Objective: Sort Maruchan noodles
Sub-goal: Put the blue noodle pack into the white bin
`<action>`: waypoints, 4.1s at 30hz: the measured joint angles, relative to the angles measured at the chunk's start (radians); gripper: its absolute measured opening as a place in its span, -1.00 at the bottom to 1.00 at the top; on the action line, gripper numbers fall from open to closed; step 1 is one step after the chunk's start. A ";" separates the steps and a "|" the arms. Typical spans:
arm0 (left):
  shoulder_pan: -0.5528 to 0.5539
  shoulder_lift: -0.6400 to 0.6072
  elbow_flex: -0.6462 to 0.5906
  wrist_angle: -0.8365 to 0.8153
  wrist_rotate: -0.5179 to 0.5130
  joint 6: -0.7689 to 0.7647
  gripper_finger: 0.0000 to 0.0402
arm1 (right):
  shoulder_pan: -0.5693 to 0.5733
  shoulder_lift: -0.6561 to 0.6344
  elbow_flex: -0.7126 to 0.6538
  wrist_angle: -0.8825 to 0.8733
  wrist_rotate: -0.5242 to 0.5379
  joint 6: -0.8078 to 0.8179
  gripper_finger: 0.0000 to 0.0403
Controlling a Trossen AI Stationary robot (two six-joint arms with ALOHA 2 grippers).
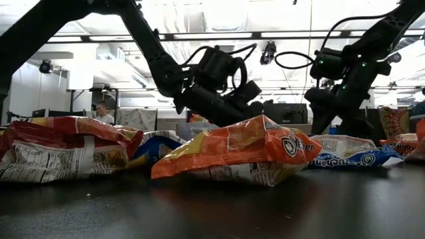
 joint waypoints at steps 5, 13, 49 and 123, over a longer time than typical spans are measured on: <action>0.000 -0.001 -0.002 -0.004 -0.003 0.002 -0.81 | 0.000 -0.001 -0.003 0.033 -0.019 0.002 0.72; 0.001 0.000 -0.003 -0.007 -0.004 0.003 -0.81 | 0.000 0.000 -0.108 0.283 -0.098 0.129 0.72; 0.002 0.001 -0.006 0.021 -0.007 0.009 -0.81 | 0.031 0.112 -0.316 0.916 -0.007 0.236 -0.65; 0.008 -0.500 -0.025 -0.216 -0.007 0.245 -0.81 | 0.032 0.296 -0.222 1.403 1.065 -0.348 -0.94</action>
